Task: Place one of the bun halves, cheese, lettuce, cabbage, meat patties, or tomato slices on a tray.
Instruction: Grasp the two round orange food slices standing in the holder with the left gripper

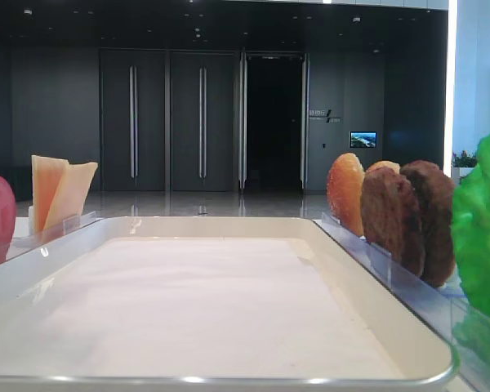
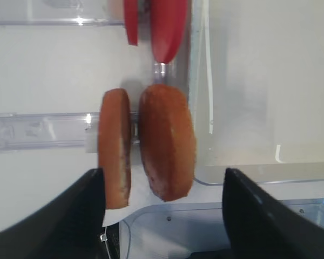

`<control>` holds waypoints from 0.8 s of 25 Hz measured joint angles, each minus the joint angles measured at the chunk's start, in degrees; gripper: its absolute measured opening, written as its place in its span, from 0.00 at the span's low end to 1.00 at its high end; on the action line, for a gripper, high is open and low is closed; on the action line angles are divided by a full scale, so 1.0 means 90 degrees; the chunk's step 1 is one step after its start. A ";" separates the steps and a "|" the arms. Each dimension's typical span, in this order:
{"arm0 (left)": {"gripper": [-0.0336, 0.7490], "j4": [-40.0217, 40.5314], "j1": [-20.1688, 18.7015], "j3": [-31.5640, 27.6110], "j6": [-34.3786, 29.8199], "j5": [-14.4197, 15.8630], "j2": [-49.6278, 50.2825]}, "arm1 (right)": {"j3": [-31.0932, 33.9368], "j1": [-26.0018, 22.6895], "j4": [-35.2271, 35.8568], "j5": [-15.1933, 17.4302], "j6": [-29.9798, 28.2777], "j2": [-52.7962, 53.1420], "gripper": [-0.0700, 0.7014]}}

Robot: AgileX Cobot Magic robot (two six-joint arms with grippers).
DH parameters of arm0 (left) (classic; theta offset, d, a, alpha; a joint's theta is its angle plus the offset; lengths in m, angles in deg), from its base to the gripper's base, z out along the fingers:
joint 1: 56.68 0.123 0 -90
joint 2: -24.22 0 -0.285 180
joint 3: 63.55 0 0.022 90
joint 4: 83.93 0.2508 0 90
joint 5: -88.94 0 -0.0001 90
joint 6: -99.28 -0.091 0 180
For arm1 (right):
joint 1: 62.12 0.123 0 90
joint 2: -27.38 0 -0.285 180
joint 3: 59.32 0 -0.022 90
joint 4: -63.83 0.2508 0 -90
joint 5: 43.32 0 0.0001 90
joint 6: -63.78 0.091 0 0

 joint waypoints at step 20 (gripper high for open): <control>0.70 0.0328 -0.0760 0.0008 0.0616 -0.0099 0.1250 | 0.0000 0.0000 0.0000 0.0000 0.0000 0.0000 0.79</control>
